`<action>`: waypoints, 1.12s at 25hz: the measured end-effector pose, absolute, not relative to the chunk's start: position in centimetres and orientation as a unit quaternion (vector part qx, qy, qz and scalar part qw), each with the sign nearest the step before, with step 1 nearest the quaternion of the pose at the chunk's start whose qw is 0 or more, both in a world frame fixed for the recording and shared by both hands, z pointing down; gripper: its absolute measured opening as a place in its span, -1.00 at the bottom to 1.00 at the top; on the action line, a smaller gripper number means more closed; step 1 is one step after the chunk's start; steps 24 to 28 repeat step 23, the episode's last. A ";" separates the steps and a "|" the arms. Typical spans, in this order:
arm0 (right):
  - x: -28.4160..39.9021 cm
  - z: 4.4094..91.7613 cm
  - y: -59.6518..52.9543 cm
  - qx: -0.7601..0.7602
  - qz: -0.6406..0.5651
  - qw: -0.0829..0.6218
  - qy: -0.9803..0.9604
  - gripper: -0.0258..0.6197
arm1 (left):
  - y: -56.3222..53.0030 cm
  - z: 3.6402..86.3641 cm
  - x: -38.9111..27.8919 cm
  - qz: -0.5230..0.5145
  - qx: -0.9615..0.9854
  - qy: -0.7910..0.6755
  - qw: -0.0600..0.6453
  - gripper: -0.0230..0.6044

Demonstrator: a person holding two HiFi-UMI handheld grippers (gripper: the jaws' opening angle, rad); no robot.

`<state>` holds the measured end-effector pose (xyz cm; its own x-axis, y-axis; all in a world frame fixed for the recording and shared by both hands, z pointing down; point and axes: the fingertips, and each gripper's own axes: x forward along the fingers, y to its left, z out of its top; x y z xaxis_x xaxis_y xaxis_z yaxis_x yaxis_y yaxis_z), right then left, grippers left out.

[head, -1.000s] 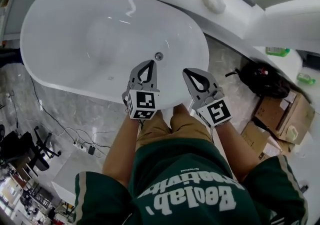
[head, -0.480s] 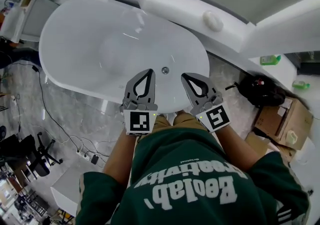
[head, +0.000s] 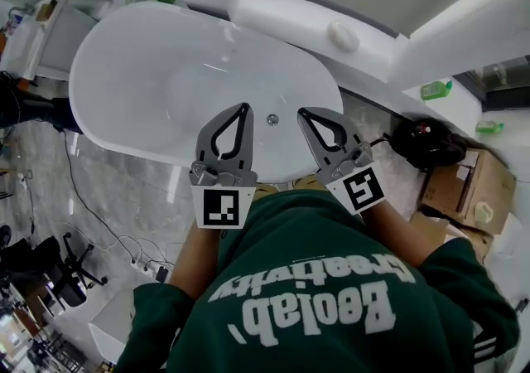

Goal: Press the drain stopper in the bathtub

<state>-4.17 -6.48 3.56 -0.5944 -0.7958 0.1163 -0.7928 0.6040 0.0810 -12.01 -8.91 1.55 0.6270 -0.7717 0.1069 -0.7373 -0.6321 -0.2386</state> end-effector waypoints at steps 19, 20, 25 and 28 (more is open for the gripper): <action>-4.9 3.5 -5.5 0.465 -0.020 0.088 -0.881 -0.89 | -8.3 0.8 -13.3 -0.081 -0.911 0.390 0.103 -0.90; -5.1 3.5 -5.4 0.465 -0.022 0.089 -0.880 -0.89 | -8.1 1.0 -13.4 -0.081 -0.912 0.390 0.097 -0.91; -5.6 3.5 -5.1 0.467 -0.027 0.090 -0.879 -0.89 | -7.6 1.1 -13.9 -0.081 -0.913 0.391 0.090 -0.90; -5.6 3.5 -5.1 0.467 -0.027 0.090 -0.879 -0.89 | -7.6 1.1 -13.9 -0.081 -0.913 0.391 0.090 -0.90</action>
